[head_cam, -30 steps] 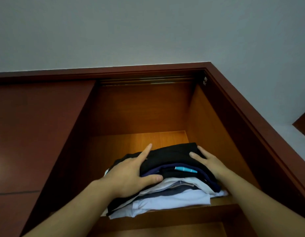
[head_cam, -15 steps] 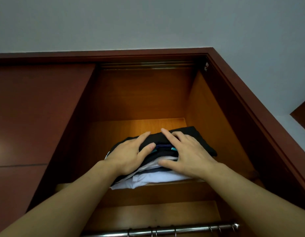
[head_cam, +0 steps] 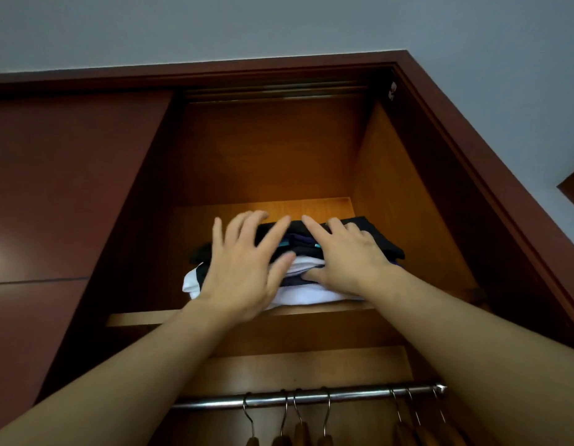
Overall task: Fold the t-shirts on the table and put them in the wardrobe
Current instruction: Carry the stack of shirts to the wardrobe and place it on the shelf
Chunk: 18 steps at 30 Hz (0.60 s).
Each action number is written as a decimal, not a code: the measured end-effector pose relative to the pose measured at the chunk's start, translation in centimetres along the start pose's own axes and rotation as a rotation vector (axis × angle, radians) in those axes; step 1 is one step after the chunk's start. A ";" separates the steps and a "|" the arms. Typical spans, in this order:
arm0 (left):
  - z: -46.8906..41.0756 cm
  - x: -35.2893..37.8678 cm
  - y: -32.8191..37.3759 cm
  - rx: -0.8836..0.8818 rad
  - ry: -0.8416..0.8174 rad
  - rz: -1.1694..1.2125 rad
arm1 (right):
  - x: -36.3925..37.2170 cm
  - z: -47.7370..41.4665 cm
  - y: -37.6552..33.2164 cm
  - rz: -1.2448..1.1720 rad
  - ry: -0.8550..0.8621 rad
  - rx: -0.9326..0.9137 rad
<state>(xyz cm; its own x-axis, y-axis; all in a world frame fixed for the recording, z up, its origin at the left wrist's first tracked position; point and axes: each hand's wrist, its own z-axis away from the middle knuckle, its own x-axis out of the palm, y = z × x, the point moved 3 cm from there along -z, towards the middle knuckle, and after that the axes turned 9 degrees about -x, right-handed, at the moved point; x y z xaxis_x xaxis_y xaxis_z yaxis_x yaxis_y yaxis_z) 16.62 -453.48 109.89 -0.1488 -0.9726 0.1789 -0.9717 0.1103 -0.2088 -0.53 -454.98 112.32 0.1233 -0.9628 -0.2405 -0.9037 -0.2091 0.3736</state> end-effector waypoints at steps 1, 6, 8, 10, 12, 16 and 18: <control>0.2 0.4 0.1 -0.013 -0.116 -0.022 | -0.1 -0.2 0.1 -0.004 -0.014 0.002; -0.6 2.5 -1.1 -0.240 -0.311 -0.028 | 0.1 -0.3 0.4 -0.044 -0.033 -0.032; -1.0 2.6 -1.0 -0.290 -0.287 0.023 | 0.4 0.3 1.2 -0.072 0.002 -0.005; -1.0 2.6 -1.4 -0.423 -0.200 0.080 | 0.7 1.1 2.0 -0.105 0.065 0.070; -0.5 2.5 -2.6 -0.669 -0.083 0.102 | 1.2 2.0 2.9 -0.177 0.150 0.189; 0.6 3.2 -4.6 -1.099 -0.212 0.226 | 2.6 2.9 4.6 -0.567 0.205 0.476; 0.6 3.6 -5.5 -1.120 -0.323 0.344 | 3.4 3.0 4.9 -0.736 0.171 0.550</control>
<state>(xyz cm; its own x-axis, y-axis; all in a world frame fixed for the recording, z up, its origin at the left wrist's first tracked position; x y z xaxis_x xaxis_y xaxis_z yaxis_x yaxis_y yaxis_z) 21.50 -457.70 111.09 -0.5326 -0.8463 -0.0034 -0.5344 0.3332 0.7768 -5.75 -458.74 110.65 0.7610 -0.6415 -0.0965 -0.6357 -0.7079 -0.3078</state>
